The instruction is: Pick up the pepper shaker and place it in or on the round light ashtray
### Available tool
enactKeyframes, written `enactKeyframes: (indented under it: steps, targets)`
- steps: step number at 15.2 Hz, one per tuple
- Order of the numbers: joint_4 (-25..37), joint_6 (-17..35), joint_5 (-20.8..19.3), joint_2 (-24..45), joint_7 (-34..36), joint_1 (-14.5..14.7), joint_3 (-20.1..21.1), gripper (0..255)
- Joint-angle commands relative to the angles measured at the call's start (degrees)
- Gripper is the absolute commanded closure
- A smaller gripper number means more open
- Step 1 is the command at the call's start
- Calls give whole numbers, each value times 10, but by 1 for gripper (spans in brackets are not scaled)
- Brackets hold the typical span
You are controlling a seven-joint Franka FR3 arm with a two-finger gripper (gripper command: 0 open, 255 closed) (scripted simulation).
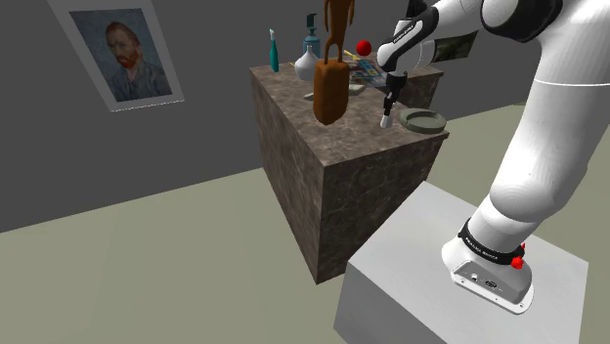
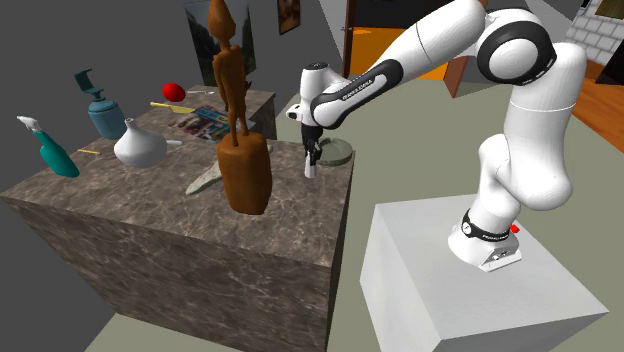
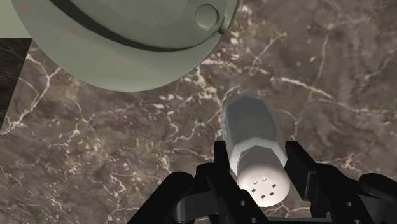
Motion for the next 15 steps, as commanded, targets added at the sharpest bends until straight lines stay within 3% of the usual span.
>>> enactKeyframes:
  steps: [1,7,15]
  targets:
    - [0,0,0,0,0,0,0,255]
    - [0,0,0,0,0,0,0,255]
    - [25,-55,-20,-33,11,6,-6,255]
